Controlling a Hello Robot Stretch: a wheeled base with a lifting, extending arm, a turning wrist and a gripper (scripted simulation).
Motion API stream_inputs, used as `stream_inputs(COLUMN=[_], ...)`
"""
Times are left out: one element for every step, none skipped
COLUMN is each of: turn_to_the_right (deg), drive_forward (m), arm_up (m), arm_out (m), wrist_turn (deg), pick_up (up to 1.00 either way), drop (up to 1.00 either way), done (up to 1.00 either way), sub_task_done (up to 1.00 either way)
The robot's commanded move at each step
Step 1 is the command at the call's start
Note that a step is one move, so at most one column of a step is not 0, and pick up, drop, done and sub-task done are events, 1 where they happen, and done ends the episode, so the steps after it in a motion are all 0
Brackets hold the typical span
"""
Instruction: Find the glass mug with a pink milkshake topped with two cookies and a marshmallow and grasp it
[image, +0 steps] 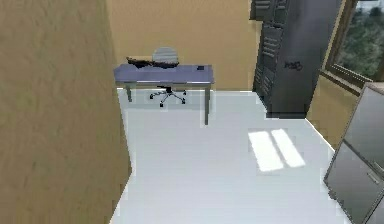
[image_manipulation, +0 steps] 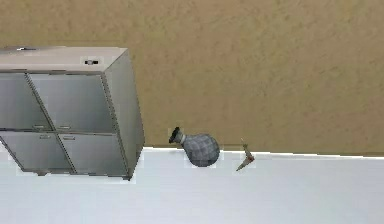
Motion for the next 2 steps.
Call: stream_inputs(turn_to_the_right=[0.0,-3.0], drive_forward=[1.0,0.0], arm_up=[0.0,0.0], arm_out=[0.0,0.0], wrist_turn=[0.0,0.0], pick_up=[0.0,0.0], drop=[0.0,0.0], done=[0.0,0.0], sub_task_done=[0.0,0.0])
